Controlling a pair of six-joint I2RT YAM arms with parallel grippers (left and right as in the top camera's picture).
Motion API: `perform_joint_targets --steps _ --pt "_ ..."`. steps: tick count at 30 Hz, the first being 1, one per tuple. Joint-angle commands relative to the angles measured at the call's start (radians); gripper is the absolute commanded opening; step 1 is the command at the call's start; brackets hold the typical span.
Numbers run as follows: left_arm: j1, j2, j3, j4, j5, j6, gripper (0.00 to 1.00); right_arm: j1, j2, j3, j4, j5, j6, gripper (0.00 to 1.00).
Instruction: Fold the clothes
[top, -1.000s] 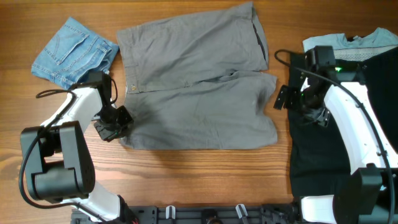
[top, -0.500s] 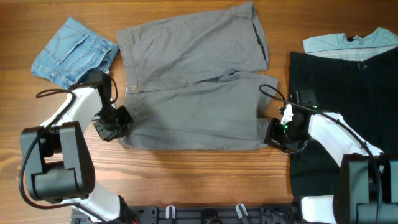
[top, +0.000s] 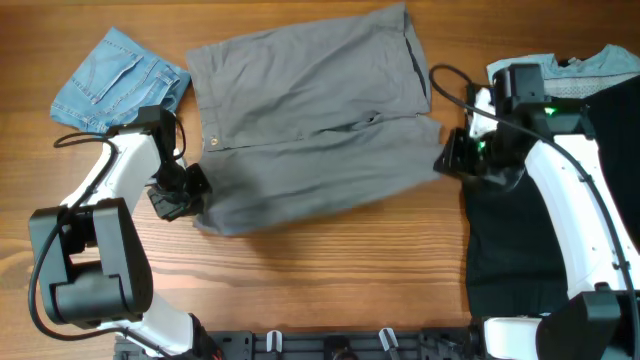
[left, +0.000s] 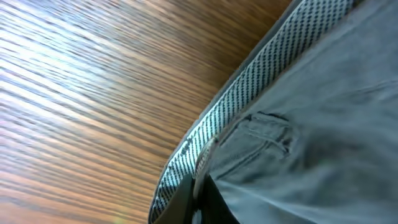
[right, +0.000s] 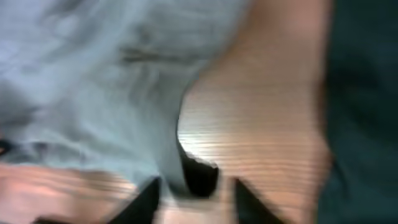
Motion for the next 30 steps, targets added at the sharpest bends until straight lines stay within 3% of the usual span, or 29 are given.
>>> perform_joint_targets --steps 1,8,11,14,18,21,26,29,30 --pt "0.011 -0.018 0.013 -0.002 -0.038 0.021 0.04 -0.01 -0.002 -0.092 -0.027 0.205 0.12 1.0" --pt "0.011 -0.018 0.013 -0.011 -0.039 0.044 0.04 -0.01 -0.001 -0.372 0.182 -0.031 0.092 0.97" --pt "0.011 -0.018 0.013 -0.014 -0.042 0.044 0.04 -0.01 -0.001 -0.484 0.277 -0.098 0.092 0.66" --pt "0.011 -0.018 0.013 -0.013 -0.042 0.043 0.07 -0.01 -0.001 -0.568 0.354 -0.13 0.104 0.52" --pt "0.011 -0.018 0.013 -0.013 -0.041 0.043 0.06 -0.011 -0.002 -0.596 0.414 -0.101 0.124 0.04" --pt "0.011 -0.018 0.013 -0.011 -0.042 0.043 0.04 -0.012 -0.004 -0.484 0.38 -0.06 0.098 0.04" --pt "0.011 -0.018 0.013 -0.008 -0.041 0.043 0.04 -0.011 -0.009 -0.09 0.242 -0.119 -0.052 0.04" --pt "0.011 -0.018 0.013 -0.005 -0.041 0.043 0.04 -0.011 -0.009 0.035 0.174 -0.115 -0.089 0.05" --pt "0.011 -0.018 0.013 -0.006 -0.041 0.043 0.04 -0.011 -0.009 0.049 0.146 -0.093 -0.082 0.21"
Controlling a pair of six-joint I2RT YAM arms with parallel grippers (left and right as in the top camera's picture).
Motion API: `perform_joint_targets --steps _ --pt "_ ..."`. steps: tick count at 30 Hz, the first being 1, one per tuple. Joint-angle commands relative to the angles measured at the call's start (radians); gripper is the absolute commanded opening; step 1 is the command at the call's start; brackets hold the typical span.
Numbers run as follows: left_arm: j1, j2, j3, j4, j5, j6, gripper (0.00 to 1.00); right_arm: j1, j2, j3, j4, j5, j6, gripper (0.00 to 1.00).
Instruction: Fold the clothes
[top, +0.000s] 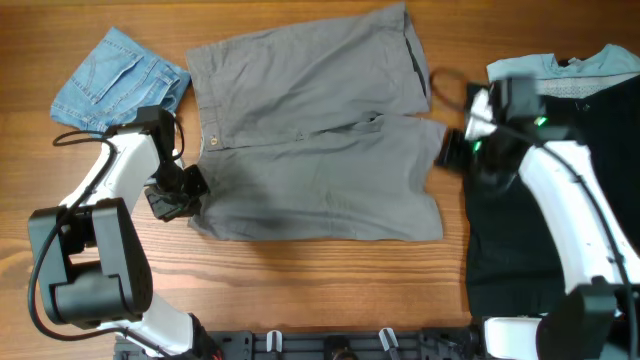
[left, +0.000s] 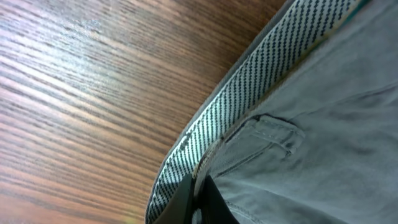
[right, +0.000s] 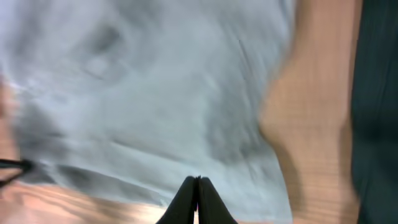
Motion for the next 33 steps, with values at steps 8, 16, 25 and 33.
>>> perform_joint_targets --steps 8,16,25,33 --pt "0.008 -0.018 0.011 0.018 -0.016 0.016 0.19 -0.003 0.003 -0.254 -0.074 0.055 0.017 0.83" --pt "0.008 -0.018 0.011 0.018 -0.016 0.016 0.04 -0.003 0.005 -0.51 0.207 0.003 0.131 0.64" --pt "0.008 -0.018 0.011 0.023 -0.016 0.016 0.04 -0.003 0.003 -0.505 0.274 0.003 0.148 0.04" --pt "0.008 -0.018 0.011 0.018 -0.016 0.016 0.04 0.011 -0.001 -0.029 0.127 -0.175 -0.075 0.04"
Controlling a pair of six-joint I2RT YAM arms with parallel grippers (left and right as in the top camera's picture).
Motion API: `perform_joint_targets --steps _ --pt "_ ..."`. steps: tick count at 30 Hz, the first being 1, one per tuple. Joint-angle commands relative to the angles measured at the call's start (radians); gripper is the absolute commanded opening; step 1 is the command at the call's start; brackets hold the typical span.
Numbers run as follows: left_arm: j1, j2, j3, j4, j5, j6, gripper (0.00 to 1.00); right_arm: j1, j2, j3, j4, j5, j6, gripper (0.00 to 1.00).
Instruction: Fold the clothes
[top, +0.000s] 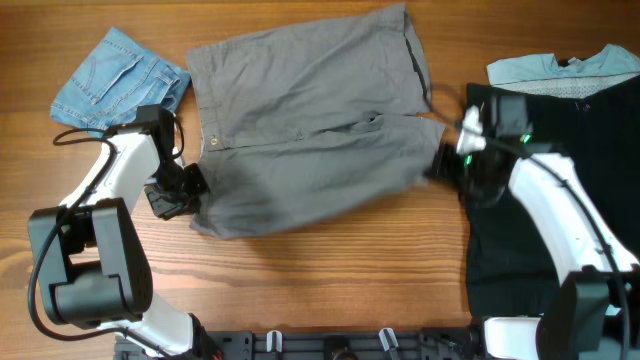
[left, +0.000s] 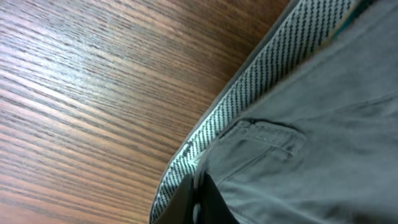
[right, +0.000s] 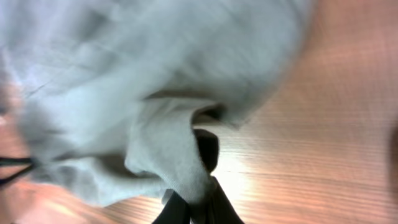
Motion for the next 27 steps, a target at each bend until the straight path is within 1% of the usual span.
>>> perform_joint_targets --steps 1,3,5,6,7,8,9,12,15,16,17,18,20,21,22,24,27 --pt "0.008 -0.018 0.01 0.0 -0.013 0.002 0.04 0.015 -0.006 0.16 -0.062 -0.074 -0.132 0.04" --pt "0.008 -0.018 0.01 0.0 -0.013 0.002 0.04 0.022 -0.004 0.159 -0.134 0.029 -0.126 0.11" --pt "0.008 -0.018 0.01 -0.001 -0.013 0.003 0.04 0.022 0.0 0.127 -0.234 0.22 -0.028 0.19" --pt "0.008 -0.018 0.01 0.0 -0.013 0.002 0.04 0.021 0.0 0.103 -0.274 0.317 0.031 0.42" --pt "0.008 -0.018 0.01 0.0 -0.013 0.003 0.04 0.021 0.0 0.068 -0.312 0.388 0.087 0.8" --pt "0.008 -0.018 0.01 0.0 -0.013 0.003 0.04 0.021 0.0 0.035 -0.328 0.415 0.118 0.93" --pt "0.008 -0.018 0.01 -0.001 -0.013 0.003 0.04 0.021 0.0 0.002 -0.329 0.412 0.131 1.0" --pt "0.008 -0.018 0.01 -0.002 -0.013 0.003 0.04 0.022 0.0 -0.094 -0.282 0.34 0.148 0.99" --pt "0.008 -0.018 0.01 -0.006 -0.009 0.004 0.05 0.022 0.0 -0.185 -0.195 0.219 0.108 0.95" --pt "0.007 -0.018 0.01 -0.013 0.002 0.006 0.08 0.022 0.0 -0.211 -0.168 0.18 0.092 0.9" --pt "0.007 -0.018 0.01 -0.019 0.019 0.007 0.14 0.022 0.0 -0.237 -0.138 0.15 0.084 0.88" --pt "0.007 -0.018 0.01 -0.026 0.038 0.01 0.26 0.021 0.0 -0.257 -0.116 0.137 0.085 0.88" --pt "0.007 -0.018 0.01 -0.04 0.071 0.051 0.5 0.021 0.0 -0.266 -0.095 0.136 0.086 0.88" --pt "0.008 -0.018 0.01 -0.052 0.073 0.052 0.56 0.021 0.0 -0.266 -0.092 0.134 0.086 0.89" --pt "0.008 -0.018 0.01 -0.064 0.073 0.053 0.59 0.021 0.0 -0.266 -0.091 0.133 0.086 0.89" --pt "0.008 -0.018 0.006 -0.084 0.074 0.055 0.6 0.021 0.0 -0.266 -0.092 0.133 0.086 0.91" --pt "0.008 -0.018 -0.022 -0.083 0.073 0.054 0.53 0.021 0.0 -0.266 -0.096 0.133 0.094 0.92"
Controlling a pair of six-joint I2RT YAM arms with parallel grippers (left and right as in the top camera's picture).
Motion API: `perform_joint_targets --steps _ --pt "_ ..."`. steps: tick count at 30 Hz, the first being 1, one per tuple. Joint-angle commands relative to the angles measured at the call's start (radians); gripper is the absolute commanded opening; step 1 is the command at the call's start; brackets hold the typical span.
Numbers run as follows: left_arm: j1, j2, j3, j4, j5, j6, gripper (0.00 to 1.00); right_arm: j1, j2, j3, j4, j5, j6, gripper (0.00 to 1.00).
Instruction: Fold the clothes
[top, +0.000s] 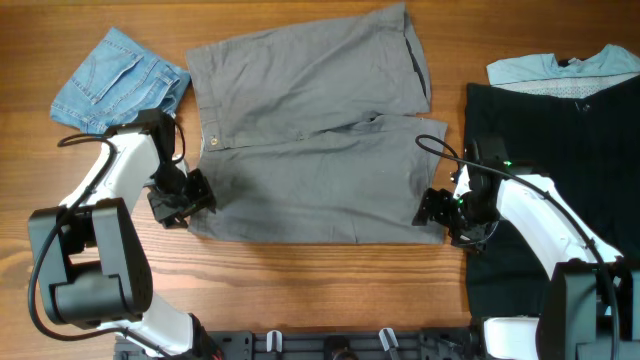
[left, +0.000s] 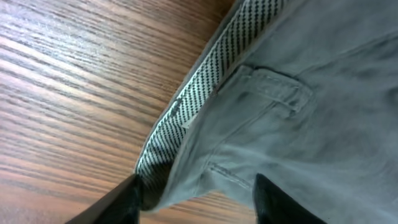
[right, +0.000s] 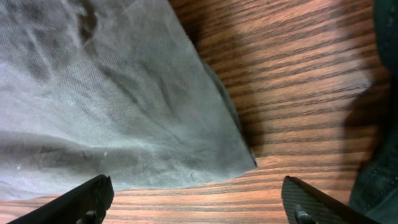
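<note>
Grey shorts (top: 310, 135) lie spread flat in the middle of the table, waistband to the left, legs to the right. My left gripper (top: 185, 200) is open at the near-left waistband corner (left: 186, 124), where the checked inner lining shows. My right gripper (top: 440, 215) is open at the near-right hem corner (right: 239, 155), which lies flat on the wood with nothing held between the fingers.
Folded blue jeans shorts (top: 118, 80) lie at the far left. A black garment (top: 550, 190) covers the right side, with a light green one (top: 565, 68) behind it. The table's front rail (top: 330, 345) runs along the near edge.
Both grippers have opened and let go of the shorts. The near right leg, bunched and lifted before, now lies flat with its hem pulled toward the near edge. My right gripper has moved nearer.
My left gripper stayed shut on the waistband corner throughout. My right gripper held the near leg's hem, with the leg bunched, then spread flat, then bunched again. Now the leg lies flat and both grippers are open.
</note>
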Motion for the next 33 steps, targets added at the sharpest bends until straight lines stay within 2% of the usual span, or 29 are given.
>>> perform_joint_targets --steps 1,2,5,6,10,14,17,19,20,23,25,29,31,33 --pt "0.008 -0.018 -0.042 -0.004 0.02 0.014 0.49 -0.001 0.001 -0.005 -0.003 -0.023 0.003 0.93" --pt "0.008 -0.018 -0.055 0.0 0.02 0.006 0.44 -0.001 0.001 -0.005 -0.003 -0.023 0.003 0.93" --pt "0.008 -0.018 -0.096 0.051 0.016 -0.015 0.19 0.0 0.001 -0.005 -0.001 -0.023 0.003 0.93" --pt "0.008 -0.018 -0.099 0.06 0.016 -0.021 0.04 0.0 0.001 -0.005 -0.002 -0.023 0.004 0.92" --pt "0.026 -0.02 -0.055 0.015 0.025 -0.033 0.04 0.0 0.001 -0.005 -0.002 -0.023 0.004 0.92" --pt "0.06 -0.051 0.089 -0.085 0.129 -0.028 0.04 0.0 0.001 -0.005 0.008 -0.023 -0.001 0.92" --pt "0.051 -0.112 0.156 -0.074 0.251 -0.029 0.04 0.0 0.001 -0.005 0.014 -0.091 -0.111 0.92" --pt "0.037 -0.157 0.167 -0.043 0.307 -0.03 0.04 0.0 0.001 -0.005 -0.004 -0.105 -0.13 0.86" --pt "0.031 -0.171 0.167 -0.04 0.309 -0.03 0.04 0.0 0.001 -0.005 -0.011 -0.105 -0.13 0.76" --pt "0.027 -0.18 0.167 -0.043 0.309 -0.029 0.04 0.0 0.001 -0.03 -0.023 -0.109 -0.119 0.63" --pt "0.027 -0.18 0.167 -0.045 0.304 -0.029 0.04 0.0 0.001 -0.081 -0.015 -0.108 -0.042 0.68" --pt "0.027 -0.18 0.167 -0.049 0.256 -0.029 0.04 0.0 0.001 -0.188 0.092 -0.099 0.121 0.67" --pt "0.027 -0.18 0.167 -0.057 0.23 -0.029 0.04 0.0 0.001 -0.201 0.152 -0.087 0.142 0.63" --pt "0.027 -0.18 0.167 -0.072 0.192 -0.028 0.04 -0.001 0.001 -0.2 0.217 -0.061 0.142 0.5"
